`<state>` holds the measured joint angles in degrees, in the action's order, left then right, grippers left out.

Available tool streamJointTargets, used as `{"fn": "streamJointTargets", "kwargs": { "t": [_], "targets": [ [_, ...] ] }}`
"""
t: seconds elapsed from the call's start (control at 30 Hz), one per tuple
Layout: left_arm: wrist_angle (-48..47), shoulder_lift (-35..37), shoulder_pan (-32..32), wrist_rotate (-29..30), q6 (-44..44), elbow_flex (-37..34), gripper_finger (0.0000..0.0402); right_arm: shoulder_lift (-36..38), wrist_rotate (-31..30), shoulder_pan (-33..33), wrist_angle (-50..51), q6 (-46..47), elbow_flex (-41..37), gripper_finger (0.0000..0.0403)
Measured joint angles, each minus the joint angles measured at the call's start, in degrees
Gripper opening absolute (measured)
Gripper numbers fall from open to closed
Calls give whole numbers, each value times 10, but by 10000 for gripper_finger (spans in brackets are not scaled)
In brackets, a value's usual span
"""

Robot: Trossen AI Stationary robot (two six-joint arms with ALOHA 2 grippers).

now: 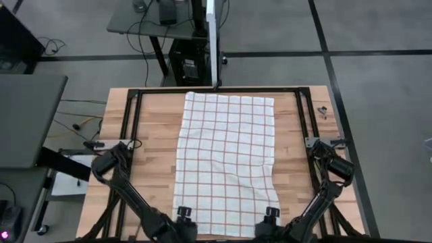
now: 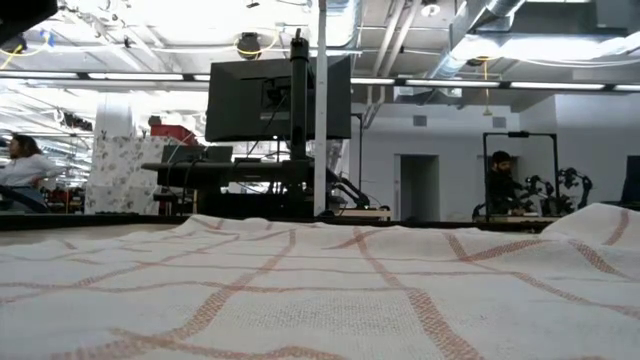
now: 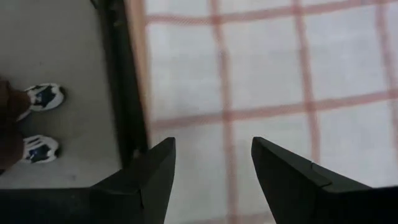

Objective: Roll towel
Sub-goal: Fold the white towel

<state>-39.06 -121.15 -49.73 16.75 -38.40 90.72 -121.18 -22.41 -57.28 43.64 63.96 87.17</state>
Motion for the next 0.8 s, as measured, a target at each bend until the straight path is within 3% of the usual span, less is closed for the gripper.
{"fn": "streamJointTargets", "kwargs": {
  "t": [0.27,0.8],
  "targets": [
    [-29,-70,2,1,-55,67,170,1,0,-17,10,9,-8,205],
    [-86,-63,14,26,-107,66,170,1,1,-23,22,59,-8,205]
  ]
}}
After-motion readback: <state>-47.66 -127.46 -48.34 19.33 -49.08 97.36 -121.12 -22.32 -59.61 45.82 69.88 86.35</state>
